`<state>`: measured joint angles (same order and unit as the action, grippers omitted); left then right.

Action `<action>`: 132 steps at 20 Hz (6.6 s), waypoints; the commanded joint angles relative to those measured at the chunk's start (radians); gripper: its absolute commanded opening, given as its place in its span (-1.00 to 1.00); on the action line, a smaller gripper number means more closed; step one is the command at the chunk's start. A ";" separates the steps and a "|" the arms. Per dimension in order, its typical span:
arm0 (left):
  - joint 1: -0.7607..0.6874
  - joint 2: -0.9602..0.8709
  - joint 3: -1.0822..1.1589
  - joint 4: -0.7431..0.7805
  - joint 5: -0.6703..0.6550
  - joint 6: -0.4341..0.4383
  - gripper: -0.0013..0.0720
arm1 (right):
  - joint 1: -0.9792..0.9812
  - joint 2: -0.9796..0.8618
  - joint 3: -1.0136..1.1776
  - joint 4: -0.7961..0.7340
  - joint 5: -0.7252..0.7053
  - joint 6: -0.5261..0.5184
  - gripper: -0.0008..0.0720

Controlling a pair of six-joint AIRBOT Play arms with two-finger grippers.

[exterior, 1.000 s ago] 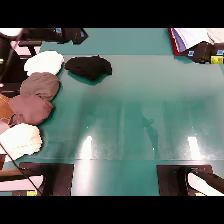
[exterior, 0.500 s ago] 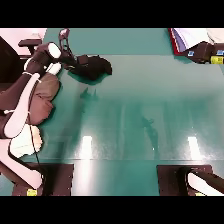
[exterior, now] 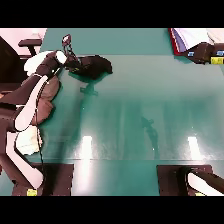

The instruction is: Fold the shirts.

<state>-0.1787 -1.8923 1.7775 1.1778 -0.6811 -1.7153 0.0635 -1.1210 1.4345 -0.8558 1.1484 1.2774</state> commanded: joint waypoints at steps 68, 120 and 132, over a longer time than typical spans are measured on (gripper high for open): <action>0.210 0.606 -0.676 0.107 -0.385 0.279 0.31 | -0.019 0.117 -0.494 -0.119 0.200 0.140 -0.02; 0.224 1.080 0.285 -0.099 -0.316 0.264 -0.90 | -0.048 0.253 0.463 -0.550 0.340 0.181 -0.93; 0.222 0.263 0.113 -0.102 -0.630 0.257 -0.90 | -0.046 -0.264 0.034 -0.471 0.356 0.290 -0.93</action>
<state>0.0441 -1.4254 1.9068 1.0908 -1.2495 -1.4616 0.0174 -1.2716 1.5764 -1.3582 1.5887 1.5681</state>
